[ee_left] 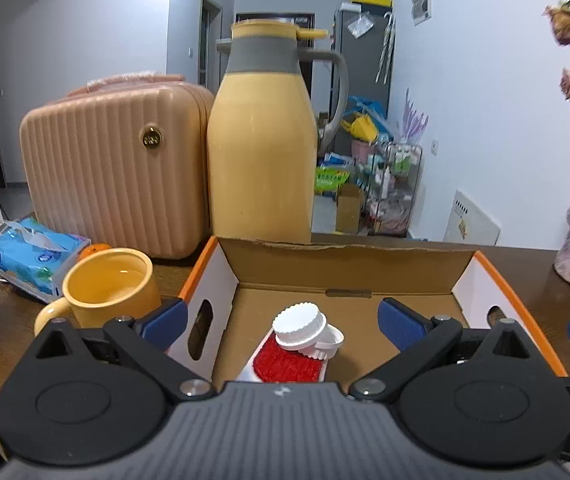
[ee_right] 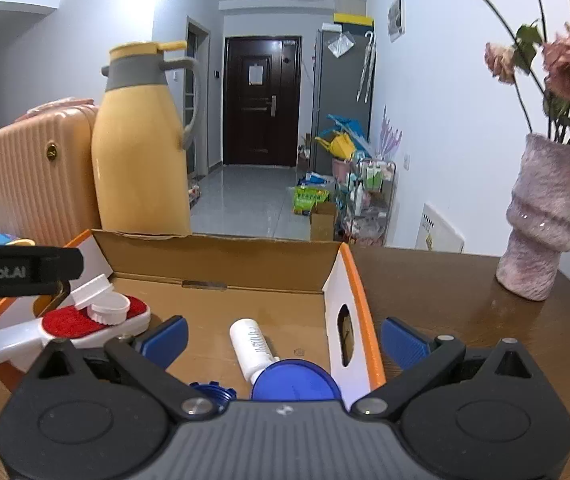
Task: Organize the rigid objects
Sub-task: 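Withdraw both grippers from the box back toward the table items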
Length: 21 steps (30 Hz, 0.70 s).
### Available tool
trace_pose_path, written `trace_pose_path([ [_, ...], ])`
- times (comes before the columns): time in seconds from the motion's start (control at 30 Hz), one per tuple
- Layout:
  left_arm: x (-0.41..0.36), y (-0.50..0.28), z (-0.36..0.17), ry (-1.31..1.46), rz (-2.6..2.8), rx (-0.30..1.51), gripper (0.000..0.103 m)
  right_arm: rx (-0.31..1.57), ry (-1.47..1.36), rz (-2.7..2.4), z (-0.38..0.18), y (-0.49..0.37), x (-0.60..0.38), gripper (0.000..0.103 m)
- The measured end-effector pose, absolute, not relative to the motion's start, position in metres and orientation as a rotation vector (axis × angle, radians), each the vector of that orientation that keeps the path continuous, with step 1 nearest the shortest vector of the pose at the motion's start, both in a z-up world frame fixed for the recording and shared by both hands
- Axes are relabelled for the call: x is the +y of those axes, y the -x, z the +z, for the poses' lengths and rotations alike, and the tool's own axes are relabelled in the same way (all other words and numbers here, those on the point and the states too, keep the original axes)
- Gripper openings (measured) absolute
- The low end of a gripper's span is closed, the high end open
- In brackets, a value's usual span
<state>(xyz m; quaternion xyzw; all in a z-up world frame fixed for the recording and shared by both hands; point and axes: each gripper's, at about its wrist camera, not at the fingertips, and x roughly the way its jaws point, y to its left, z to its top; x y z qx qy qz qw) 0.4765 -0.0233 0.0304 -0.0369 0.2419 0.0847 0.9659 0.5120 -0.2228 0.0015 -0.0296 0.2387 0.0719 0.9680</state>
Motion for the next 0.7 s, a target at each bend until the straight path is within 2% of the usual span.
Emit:
trace_pose_path([
  [0.7,-0.003,-0.374,0.03,0.127,0.113,0.37,0.103,0.384,0.05,0.136,0.007,-0.404,-0.245,0.103],
])
